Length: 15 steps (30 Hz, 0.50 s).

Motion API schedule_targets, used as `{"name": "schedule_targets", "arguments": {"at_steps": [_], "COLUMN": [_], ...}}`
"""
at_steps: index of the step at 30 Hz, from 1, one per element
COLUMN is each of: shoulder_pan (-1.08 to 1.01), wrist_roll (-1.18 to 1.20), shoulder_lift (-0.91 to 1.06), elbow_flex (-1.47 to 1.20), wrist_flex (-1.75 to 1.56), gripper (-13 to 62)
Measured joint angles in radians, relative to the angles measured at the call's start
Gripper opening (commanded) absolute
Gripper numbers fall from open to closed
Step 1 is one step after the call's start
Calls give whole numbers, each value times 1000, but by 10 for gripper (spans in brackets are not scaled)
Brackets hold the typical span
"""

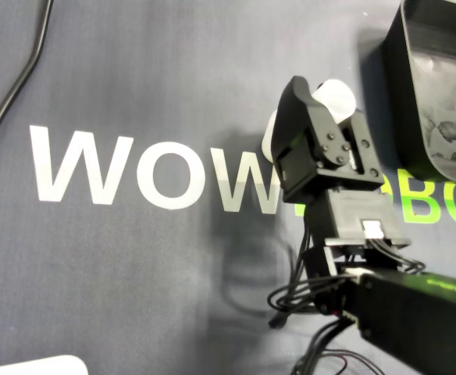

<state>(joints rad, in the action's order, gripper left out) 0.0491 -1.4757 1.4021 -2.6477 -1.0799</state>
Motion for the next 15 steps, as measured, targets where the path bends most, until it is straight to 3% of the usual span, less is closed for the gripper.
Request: {"name": "schedule_targets", "arguments": {"at_steps": [15], "shoulder_pan": [-40], "wrist_roll": [107], "shoulder_lift": [295], "elbow_flex": [146], "wrist_flex": [281], "gripper": [12]}}
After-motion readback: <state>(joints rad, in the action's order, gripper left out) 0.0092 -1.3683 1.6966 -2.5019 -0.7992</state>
